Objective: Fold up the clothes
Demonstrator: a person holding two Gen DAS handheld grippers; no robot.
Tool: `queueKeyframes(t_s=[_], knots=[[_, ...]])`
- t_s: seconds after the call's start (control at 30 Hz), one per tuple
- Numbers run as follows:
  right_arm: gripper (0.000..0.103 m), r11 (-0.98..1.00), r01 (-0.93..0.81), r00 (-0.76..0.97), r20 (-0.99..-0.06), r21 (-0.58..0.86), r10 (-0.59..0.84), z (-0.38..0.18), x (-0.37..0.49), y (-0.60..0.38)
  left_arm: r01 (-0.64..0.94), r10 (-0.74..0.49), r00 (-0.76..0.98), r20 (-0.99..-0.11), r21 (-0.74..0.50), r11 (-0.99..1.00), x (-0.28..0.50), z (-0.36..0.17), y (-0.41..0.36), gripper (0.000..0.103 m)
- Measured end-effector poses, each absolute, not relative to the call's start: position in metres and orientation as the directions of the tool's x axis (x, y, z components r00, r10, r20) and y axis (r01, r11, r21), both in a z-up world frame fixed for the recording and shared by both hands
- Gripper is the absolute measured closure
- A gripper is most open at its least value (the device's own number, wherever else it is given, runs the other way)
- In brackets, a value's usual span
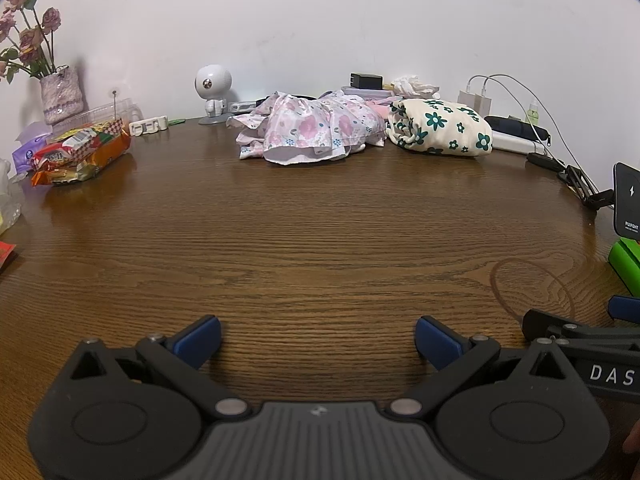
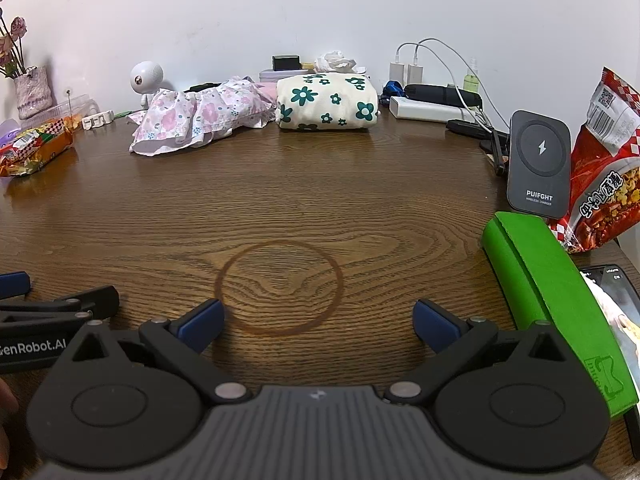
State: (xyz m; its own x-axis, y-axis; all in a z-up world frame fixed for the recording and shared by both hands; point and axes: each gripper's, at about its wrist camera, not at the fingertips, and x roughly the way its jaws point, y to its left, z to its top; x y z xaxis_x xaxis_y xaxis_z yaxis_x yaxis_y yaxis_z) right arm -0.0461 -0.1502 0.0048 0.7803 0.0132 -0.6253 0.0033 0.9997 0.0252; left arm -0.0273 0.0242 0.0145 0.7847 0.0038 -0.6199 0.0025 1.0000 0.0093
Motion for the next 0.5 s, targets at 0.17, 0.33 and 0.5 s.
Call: queueKeyframes(t_s=[0.17, 0.33, 0.5], knots=[[0.001, 1.000, 0.001, 0.780, -0.625, 0.027, 0.016, 0.0048, -0.0463, -0.1503, 0.001, 0.005, 0.784, -0.620, 0.009, 1.000, -0.0272, 0.0144, 0.0231, 0.000], [0.001, 1.000, -0.001, 0.781, -0.624, 0.030, 0.019, 0.0050, -0.0471, -0.1503, 0.001, 0.005, 0.784, -0.620, 0.009, 1.000, -0.0273, 0.0144, 0.0237, 0.000], [0.001, 1.000, -0.001, 0.781, -0.625, 0.031, 0.020, 0.0051, -0.0465, -0.1500, 0.002, 0.004, 0.784, -0.620, 0.009, 1.000, -0.0271, 0.0144, 0.0240, 0.000]])
